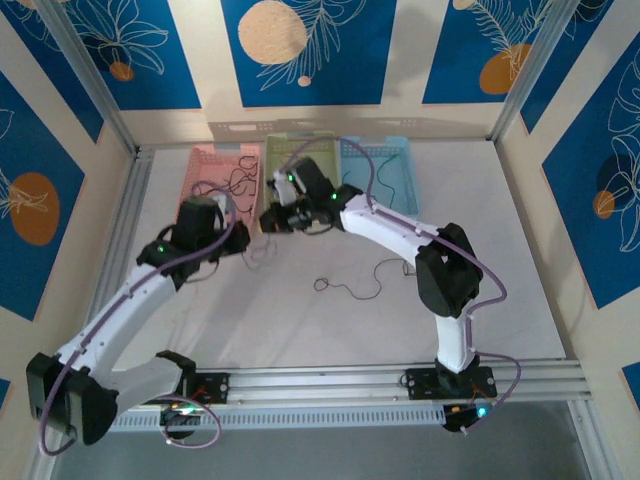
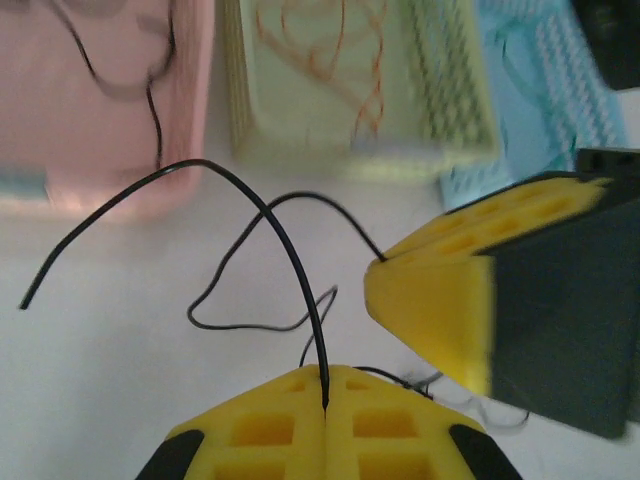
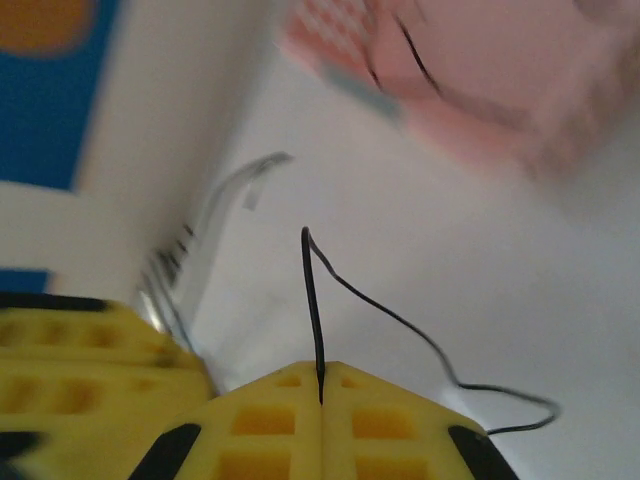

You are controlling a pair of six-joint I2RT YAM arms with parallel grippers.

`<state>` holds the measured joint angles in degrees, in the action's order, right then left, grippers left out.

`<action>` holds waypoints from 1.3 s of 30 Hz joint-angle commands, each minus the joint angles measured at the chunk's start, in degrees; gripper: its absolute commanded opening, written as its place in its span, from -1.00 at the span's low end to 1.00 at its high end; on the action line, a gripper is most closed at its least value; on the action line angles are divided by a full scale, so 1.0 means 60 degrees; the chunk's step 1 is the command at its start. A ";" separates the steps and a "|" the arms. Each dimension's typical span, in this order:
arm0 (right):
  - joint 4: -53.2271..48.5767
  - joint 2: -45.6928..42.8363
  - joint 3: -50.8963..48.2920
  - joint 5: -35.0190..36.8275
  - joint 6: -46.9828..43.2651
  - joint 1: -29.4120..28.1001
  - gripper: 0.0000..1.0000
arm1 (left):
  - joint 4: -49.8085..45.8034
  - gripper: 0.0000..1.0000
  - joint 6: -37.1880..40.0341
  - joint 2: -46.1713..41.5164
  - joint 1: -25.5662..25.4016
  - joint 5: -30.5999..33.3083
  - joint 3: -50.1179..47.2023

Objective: Untangle the cables

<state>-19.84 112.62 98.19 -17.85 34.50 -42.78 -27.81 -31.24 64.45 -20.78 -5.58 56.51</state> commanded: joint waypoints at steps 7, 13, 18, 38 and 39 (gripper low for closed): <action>-0.0154 0.3582 0.5489 -0.0109 0.0944 0.0339 -1.00 | -0.0214 -1.00 0.1092 0.3080 0.2263 -0.0863 0.2985; -0.0593 0.6384 0.9207 0.0199 0.1357 0.0624 -1.00 | 0.0187 -1.00 0.0985 0.4853 0.3064 -0.1221 0.4122; 0.0398 0.7084 0.9388 0.0083 0.1887 0.0792 -1.00 | 0.0345 -1.00 0.1103 0.5816 0.3342 -0.1272 0.4495; -0.2387 0.3509 0.7401 0.0509 -0.0424 0.1184 0.06 | -0.1484 0.13 0.1716 0.4632 0.3567 -0.1974 0.5116; -0.2580 0.2930 0.6782 0.0688 -0.0673 0.1191 0.06 | -0.1536 0.13 0.1782 0.4229 0.3546 -0.2167 0.4862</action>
<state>-30.00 141.93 143.70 -15.84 36.62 -36.05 -33.95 -22.76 97.58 0.21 -14.41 86.83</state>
